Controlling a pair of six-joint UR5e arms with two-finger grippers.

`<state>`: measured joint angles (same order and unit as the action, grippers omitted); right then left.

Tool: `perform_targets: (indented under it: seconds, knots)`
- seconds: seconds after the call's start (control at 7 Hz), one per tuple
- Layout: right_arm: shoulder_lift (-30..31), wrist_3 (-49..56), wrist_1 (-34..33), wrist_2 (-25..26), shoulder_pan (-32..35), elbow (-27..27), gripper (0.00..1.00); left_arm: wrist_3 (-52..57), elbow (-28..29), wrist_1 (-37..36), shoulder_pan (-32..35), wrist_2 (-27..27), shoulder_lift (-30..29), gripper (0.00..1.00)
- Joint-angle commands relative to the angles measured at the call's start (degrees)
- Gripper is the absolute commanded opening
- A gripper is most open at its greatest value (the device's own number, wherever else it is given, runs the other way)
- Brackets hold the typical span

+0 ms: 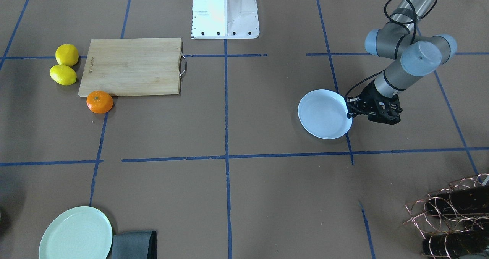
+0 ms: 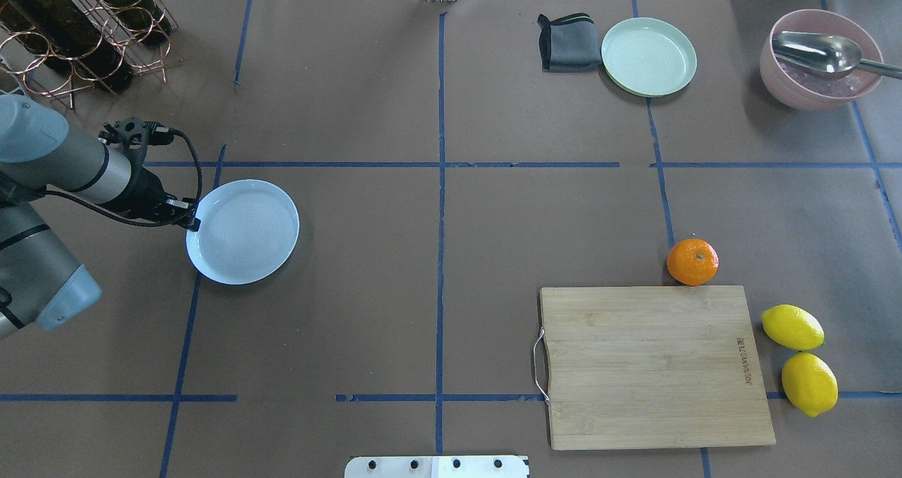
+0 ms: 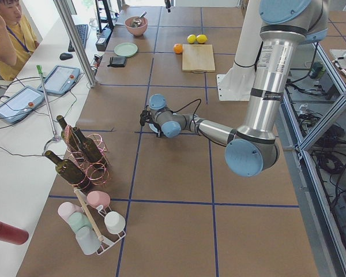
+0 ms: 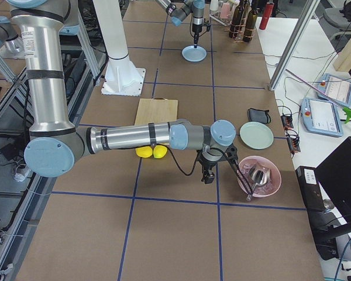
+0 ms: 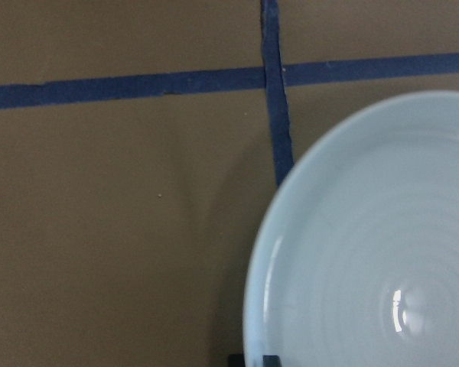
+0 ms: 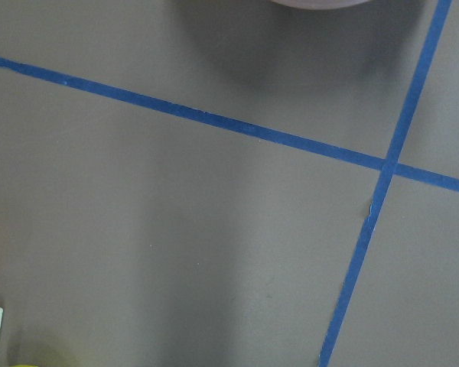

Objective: Pick orange to plate
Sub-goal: 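Grip the plate rim with the left gripper and slide it toward the table center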

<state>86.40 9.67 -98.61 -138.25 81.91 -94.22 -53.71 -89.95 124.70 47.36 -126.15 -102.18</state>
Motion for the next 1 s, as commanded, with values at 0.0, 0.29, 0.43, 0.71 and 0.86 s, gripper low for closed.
perform_targets:
  seconds: [0.0,0.29,0.43,0.71,0.86]
  knots:
    - [0.0,0.0,0.0,0.0,0.0,-0.3,1.0,-8.3,-1.4,-0.2,0.1,-0.2,-4.8,0.0]
    - [-0.3,-0.1,0.0,0.0,0.0,-1.0,1.0,-15.5,-1.3,-0.1,-0.9,-0.2,-11.0,0.0]
    - [-0.5,0.0,0.0,0.0,0.0,-1.0,1.0,-16.7,-0.1,-0.6,-4.4,0.4,-15.6,0.0]
    - [-0.6,-0.1,0.0,0.1,-1.4,-1.9,1.0,-21.0,5.0,-0.5,-8.3,2.3,-21.0,0.0]
    - [-0.7,-0.8,0.0,0.3,-2.3,-1.9,1.0,-21.7,7.7,-0.5,-11.5,9.4,-24.1,0.0]
